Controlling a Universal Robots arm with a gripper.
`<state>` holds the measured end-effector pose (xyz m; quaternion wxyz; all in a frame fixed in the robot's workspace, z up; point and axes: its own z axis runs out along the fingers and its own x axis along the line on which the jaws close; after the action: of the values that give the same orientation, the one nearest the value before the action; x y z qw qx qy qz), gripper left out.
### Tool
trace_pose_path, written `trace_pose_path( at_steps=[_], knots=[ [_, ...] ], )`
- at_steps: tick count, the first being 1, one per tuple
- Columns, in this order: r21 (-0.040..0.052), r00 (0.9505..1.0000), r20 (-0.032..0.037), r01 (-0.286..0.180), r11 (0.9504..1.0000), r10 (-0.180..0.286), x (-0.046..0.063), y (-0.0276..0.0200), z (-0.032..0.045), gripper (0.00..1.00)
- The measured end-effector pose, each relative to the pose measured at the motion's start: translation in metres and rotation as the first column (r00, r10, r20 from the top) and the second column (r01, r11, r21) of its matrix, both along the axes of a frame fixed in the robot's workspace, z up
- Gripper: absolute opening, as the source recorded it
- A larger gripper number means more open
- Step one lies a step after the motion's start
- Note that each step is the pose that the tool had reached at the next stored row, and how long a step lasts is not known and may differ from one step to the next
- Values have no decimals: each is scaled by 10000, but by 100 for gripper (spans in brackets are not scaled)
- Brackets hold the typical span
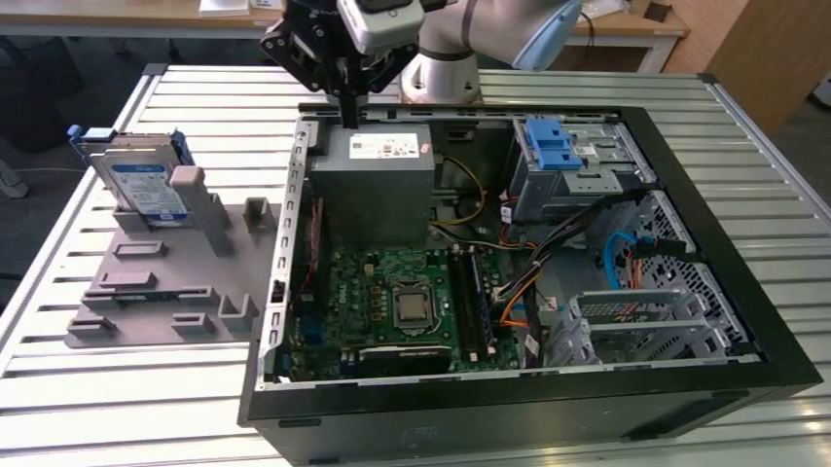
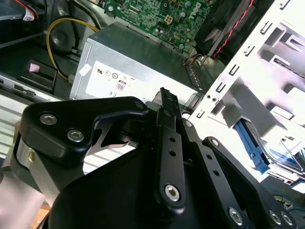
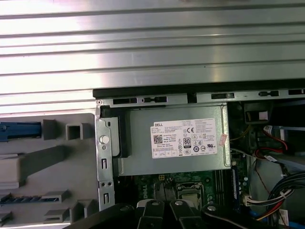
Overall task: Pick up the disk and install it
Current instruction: 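Reach for the disk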
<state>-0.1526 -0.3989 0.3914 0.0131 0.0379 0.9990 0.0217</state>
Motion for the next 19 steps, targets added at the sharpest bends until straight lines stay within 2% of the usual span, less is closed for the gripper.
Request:
trace_pose_path(
  at_steps=[19],
  knots=[
    [0,10000,0,1,10000,-1,-148,0,-14,11]
  ],
)
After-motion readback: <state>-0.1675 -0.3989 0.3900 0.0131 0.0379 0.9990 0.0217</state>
